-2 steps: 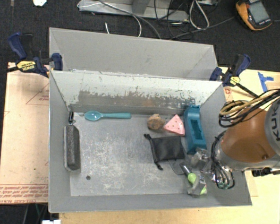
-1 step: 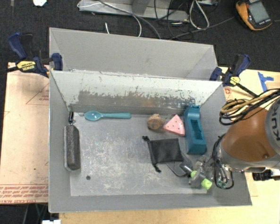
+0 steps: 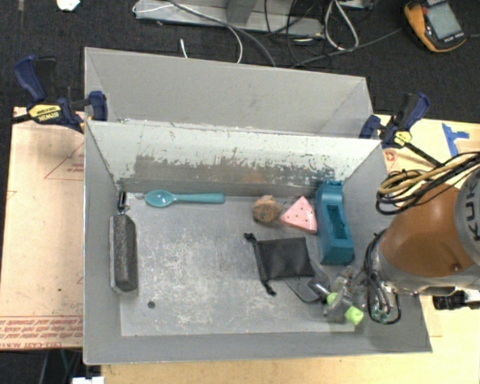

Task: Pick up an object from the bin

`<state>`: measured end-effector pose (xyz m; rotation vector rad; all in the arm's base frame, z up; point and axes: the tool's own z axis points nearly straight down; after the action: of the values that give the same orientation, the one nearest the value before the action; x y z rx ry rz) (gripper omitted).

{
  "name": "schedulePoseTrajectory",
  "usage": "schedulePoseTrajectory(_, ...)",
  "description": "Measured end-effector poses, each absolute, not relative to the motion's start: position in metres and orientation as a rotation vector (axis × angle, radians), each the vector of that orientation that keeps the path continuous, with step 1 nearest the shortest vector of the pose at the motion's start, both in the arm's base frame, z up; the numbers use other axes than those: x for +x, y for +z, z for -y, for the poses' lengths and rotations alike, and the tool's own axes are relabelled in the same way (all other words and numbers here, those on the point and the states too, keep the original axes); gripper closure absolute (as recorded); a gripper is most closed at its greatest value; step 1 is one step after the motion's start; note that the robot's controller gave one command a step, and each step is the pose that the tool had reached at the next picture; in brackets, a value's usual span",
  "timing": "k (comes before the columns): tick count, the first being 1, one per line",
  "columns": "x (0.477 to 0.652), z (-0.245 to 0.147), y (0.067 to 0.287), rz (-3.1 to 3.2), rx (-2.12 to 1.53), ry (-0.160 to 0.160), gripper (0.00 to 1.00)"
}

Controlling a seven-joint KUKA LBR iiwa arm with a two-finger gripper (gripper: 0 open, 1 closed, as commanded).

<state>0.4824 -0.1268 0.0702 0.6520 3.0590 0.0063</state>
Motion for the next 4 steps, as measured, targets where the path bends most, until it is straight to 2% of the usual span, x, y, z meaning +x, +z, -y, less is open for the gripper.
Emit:
schedulePoseTrajectory(1, 0.48, 0.126, 0.113, -3.067, 0.653, 0.008, 1.0)
schedulePoseTrajectory(2, 0.482, 0.127, 0.147, -3.06, 0.651, 0.007, 1.0)
schedulePoseTrajectory(4, 0.483, 0.127, 0.182, -3.058, 0.65, 0.007, 1.0)
